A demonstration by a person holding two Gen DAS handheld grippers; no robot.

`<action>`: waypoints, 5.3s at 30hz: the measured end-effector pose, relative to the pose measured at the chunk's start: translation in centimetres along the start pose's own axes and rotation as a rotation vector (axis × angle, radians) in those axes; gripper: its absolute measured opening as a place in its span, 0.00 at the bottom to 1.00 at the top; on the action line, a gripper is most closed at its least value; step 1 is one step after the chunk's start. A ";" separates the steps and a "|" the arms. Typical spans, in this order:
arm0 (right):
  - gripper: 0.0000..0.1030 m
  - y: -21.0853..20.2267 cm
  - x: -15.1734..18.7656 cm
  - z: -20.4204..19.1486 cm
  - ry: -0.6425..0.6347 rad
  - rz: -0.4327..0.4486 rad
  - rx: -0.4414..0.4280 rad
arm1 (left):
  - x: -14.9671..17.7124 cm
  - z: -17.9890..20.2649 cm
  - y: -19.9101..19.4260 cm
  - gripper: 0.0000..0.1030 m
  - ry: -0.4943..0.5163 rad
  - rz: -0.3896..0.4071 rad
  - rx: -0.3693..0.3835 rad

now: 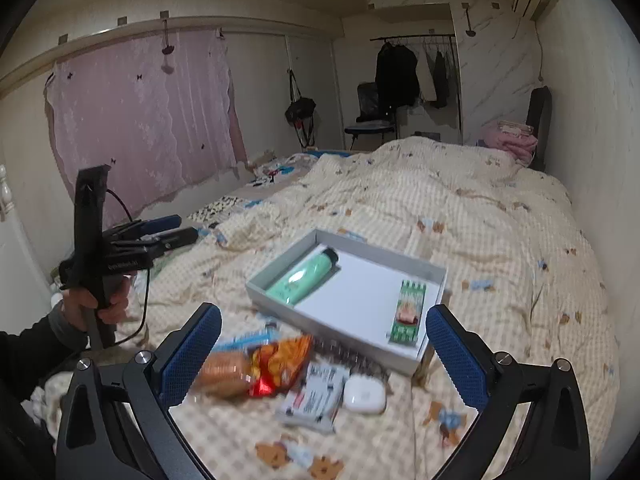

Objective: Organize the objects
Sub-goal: 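Withdraw both grippers from the box and move the left toward the blue wafer packet, then grasp the blue-white wafer packet with the left gripper, then lift the blue wafer packet toward the white box with the left gripper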

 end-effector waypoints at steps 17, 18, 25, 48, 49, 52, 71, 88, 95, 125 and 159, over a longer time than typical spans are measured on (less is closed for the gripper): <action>1.00 0.9 5.9 0.7 0.147 0.092 0.083 | 5.7 5.0 0.1 0.84 0.217 0.023 -0.088; 1.00 0.8 6.1 0.4 0.137 0.099 0.093 | 5.8 5.1 0.1 0.84 0.221 0.020 -0.081; 1.00 0.7 6.5 0.3 0.132 0.122 0.107 | 6.6 4.6 1.3 0.84 0.191 -0.053 -0.093; 1.00 2.0 7.1 0.2 0.142 0.048 0.138 | 6.9 3.6 0.6 0.83 0.143 -0.040 -0.037; 1.00 2.0 7.1 0.2 0.148 0.046 0.136 | 6.9 3.8 0.7 0.83 0.153 -0.046 -0.028; 1.00 2.0 7.2 0.8 0.181 0.042 0.136 | 6.9 4.1 0.6 0.71 0.164 -0.048 -0.013; 1.00 2.2 7.4 0.8 0.185 0.023 0.120 | 4.1 -0.1 4.7 0.64 -0.071 -0.394 0.306; 1.00 2.5 7.4 0.9 0.191 0.011 0.117 | 7.1 2.8 10.7 0.63 -0.014 -0.694 0.442; 1.00 2.5 7.4 1.0 0.194 0.011 0.117 | 6.9 3.5 12.5 0.63 -0.031 -0.756 0.416; 1.00 2.5 7.4 1.2 0.216 0.013 0.107 | 4.6 5.2 11.2 0.36 0.186 -0.499 0.062; 1.00 2.2 7.3 1.1 0.219 0.025 0.107 | 2.5 3.5 -1.0 0.33 0.036 -0.055 0.198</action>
Point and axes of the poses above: each gripper's, at about its wrist camera, not at the fingertips, and y roughly the way its jaws point, z to its right, x to its underside, the point moved 2 cm from there along y, roughly the way its jaws point, and after that the axes turned 7 degrees about -x, right-handed, at the moved point
